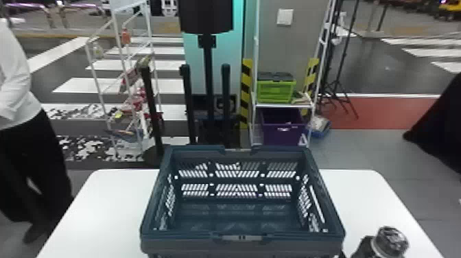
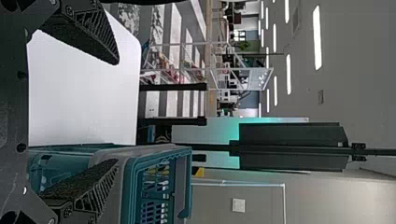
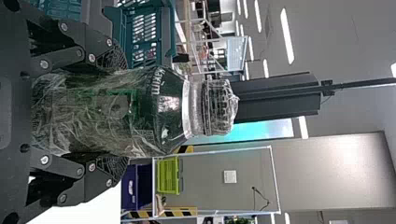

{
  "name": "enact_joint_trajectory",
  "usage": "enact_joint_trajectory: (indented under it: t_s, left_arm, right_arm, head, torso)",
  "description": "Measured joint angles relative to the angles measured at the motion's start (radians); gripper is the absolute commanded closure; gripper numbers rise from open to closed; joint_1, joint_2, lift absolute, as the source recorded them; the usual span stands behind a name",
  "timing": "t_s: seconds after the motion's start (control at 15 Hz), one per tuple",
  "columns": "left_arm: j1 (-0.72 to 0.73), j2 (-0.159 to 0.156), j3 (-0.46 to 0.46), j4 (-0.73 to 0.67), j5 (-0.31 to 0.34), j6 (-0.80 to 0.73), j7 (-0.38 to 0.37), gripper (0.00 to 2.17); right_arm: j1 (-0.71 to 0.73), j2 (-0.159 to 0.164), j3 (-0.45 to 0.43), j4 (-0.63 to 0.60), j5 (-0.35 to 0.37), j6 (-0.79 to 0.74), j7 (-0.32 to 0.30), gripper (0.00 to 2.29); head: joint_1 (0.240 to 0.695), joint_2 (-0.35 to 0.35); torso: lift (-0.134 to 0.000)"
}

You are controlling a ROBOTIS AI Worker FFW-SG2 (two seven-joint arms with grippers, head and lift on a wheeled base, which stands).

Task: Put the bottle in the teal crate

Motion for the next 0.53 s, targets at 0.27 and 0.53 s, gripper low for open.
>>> enact_joint_trajectory:
  t_s: [0.27, 0.53]
  left_arm:
    - [0.0, -0.001, 0.0, 0.001, -0.001, -0.002, 0.001, 0.14]
    - [0.0, -0.001, -0.001, -0.001, -0.001, -0.003, 0.001, 0.14]
  right_arm:
    - [0.0, 0.0, 0.0, 0.001, 0.0, 0.0, 0.0, 2.04]
    - [-0.003, 0.0, 0.0, 0.001, 0.0, 0.0, 0.0, 2.04]
  head:
    - [0.499, 0.0]
    - [0.499, 0.0]
  torso:
    - [0.0]
    - [0.0]
